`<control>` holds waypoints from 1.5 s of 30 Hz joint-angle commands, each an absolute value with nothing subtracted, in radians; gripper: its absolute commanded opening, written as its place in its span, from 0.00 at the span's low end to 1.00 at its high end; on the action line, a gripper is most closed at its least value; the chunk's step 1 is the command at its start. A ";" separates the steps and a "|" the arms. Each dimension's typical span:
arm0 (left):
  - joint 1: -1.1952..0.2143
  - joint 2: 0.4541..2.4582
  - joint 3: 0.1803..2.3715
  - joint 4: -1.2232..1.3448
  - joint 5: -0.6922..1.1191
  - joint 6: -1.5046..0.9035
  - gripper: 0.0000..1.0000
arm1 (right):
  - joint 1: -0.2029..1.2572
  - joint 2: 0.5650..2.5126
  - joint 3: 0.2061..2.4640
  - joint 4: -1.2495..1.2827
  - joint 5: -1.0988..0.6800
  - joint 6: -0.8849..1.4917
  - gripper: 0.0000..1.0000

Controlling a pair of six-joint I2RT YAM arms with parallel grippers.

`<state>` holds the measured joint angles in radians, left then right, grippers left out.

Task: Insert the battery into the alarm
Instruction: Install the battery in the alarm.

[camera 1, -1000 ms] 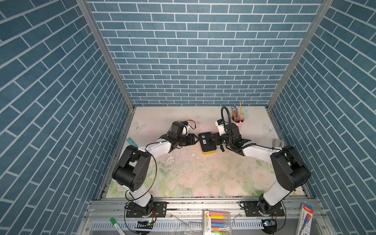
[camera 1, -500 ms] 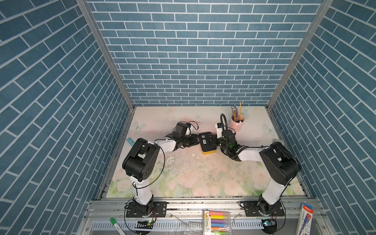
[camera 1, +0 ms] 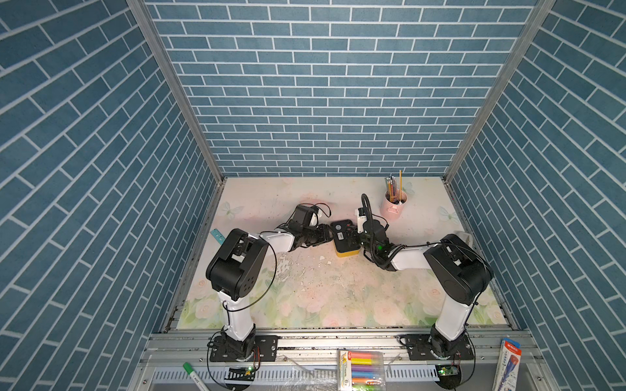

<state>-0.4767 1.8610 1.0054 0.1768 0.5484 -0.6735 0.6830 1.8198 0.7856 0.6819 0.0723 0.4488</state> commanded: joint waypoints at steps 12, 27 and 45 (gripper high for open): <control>-0.484 1.873 1.020 0.135 0.567 -0.651 0.52 | 0.725 1.888 0.776 0.709 0.202 0.433 0.00; -0.484 1.851 1.021 0.102 0.545 -0.620 0.52 | 0.790 1.863 0.721 0.753 0.316 0.381 0.08; -0.483 1.827 1.060 0.053 0.503 -0.571 0.52 | 0.773 1.680 0.827 0.522 0.264 0.290 0.43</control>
